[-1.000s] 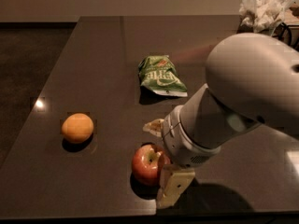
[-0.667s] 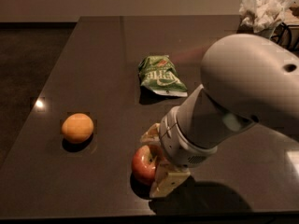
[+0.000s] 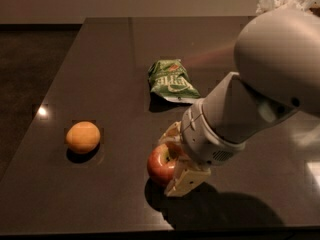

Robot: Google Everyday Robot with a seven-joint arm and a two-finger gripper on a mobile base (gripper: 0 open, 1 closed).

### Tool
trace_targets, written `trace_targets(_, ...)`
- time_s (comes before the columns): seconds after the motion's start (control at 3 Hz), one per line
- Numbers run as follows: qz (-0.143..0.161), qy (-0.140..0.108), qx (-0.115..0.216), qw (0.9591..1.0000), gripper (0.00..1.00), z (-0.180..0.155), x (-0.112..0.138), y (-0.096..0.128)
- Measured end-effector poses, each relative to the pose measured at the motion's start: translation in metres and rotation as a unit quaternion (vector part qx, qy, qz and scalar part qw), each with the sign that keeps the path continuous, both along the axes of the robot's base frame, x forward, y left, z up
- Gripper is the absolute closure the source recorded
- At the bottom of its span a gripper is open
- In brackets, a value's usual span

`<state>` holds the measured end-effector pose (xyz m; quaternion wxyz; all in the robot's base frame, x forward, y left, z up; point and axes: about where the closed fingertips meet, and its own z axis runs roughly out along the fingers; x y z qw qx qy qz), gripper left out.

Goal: Pick apple

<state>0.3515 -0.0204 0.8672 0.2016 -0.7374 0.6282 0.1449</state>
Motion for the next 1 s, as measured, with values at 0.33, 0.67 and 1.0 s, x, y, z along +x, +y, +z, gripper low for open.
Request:
trace_targets(0.33, -0.023, 0.0, 0.016, 0.9996, 1.0, 0.023, 0.012, -0.017)
trace_targets(0.67, -0.045, -0.017, 0.045, 0.9978, 1.0, 0.071, 0.031, -0.048)
trace_targets(1.0, -0.045, -0.019, 0.046, 0.9978, 1.0, 0.073, 0.031, -0.048)
